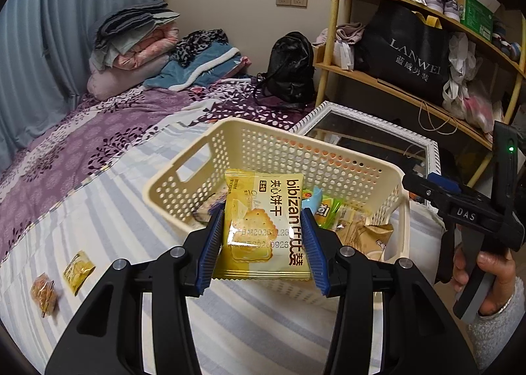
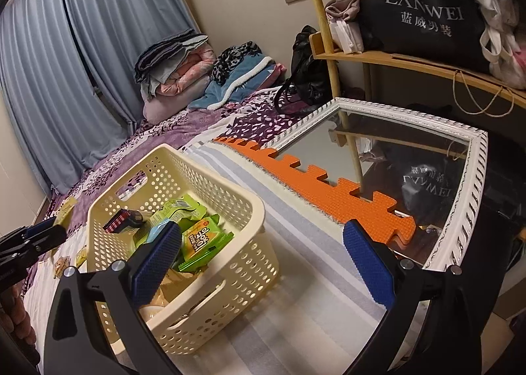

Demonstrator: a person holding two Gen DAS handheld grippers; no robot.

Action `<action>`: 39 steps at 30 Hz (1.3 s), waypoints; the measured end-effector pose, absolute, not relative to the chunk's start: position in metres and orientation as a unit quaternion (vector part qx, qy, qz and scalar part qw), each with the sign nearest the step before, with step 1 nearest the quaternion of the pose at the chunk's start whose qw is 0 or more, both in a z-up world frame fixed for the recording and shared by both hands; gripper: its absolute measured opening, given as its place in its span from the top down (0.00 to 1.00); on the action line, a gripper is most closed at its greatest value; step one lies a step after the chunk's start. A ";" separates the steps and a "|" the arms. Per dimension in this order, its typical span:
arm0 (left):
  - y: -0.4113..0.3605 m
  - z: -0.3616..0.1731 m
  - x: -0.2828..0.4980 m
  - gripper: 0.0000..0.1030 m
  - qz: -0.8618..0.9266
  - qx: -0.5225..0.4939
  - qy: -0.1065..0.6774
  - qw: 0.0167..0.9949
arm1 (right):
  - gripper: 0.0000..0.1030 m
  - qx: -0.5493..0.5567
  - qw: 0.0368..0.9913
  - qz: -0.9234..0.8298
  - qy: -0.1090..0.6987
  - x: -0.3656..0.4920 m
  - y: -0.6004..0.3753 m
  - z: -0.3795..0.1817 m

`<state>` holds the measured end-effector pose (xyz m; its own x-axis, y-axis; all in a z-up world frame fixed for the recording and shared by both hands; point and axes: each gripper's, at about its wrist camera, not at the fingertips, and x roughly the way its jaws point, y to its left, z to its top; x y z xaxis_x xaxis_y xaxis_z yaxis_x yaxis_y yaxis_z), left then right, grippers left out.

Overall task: Organize snacks
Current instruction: 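Lower the yellow biscuit packet into the basket and open the left gripper, then move both open grippers back over the cracker bag and small packet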

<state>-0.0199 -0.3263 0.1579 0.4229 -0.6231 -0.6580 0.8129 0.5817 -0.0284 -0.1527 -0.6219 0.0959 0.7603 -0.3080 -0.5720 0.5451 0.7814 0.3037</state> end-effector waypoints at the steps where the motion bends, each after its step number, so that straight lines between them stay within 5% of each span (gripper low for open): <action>1: -0.330 0.157 -0.019 0.53 -0.434 0.150 0.319 0.829 | 0.05 0.233 0.909 -0.235 0.254 -0.153 -0.622 0.096; 9: -0.360 0.144 -0.013 0.49 -0.443 0.153 0.325 0.821 | 0.05 0.221 0.913 -0.234 0.251 -0.152 -0.616 0.096; 11: -0.363 0.139 -0.013 0.22 -0.442 0.153 0.325 0.822 | 0.05 0.215 0.914 -0.234 0.251 -0.151 -0.613 0.096; 12: -0.362 0.138 -0.012 0.19 -0.439 0.152 0.323 0.824 | 0.05 0.210 0.916 -0.234 0.251 -0.150 -0.612 0.097; 19: -0.347 0.132 -0.007 0.16 -0.416 0.151 0.336 0.831 | 0.05 0.196 0.922 -0.228 0.244 -0.146 -0.604 0.103; 25: -0.336 0.141 -0.007 0.03 -0.397 0.150 0.327 0.844 | 0.05 0.180 0.926 -0.222 0.248 -0.141 -0.591 0.110; 39: -0.312 0.155 -0.012 0.03 -0.373 0.151 0.318 0.859 | 0.05 0.148 0.932 -0.217 0.250 -0.136 -0.572 0.128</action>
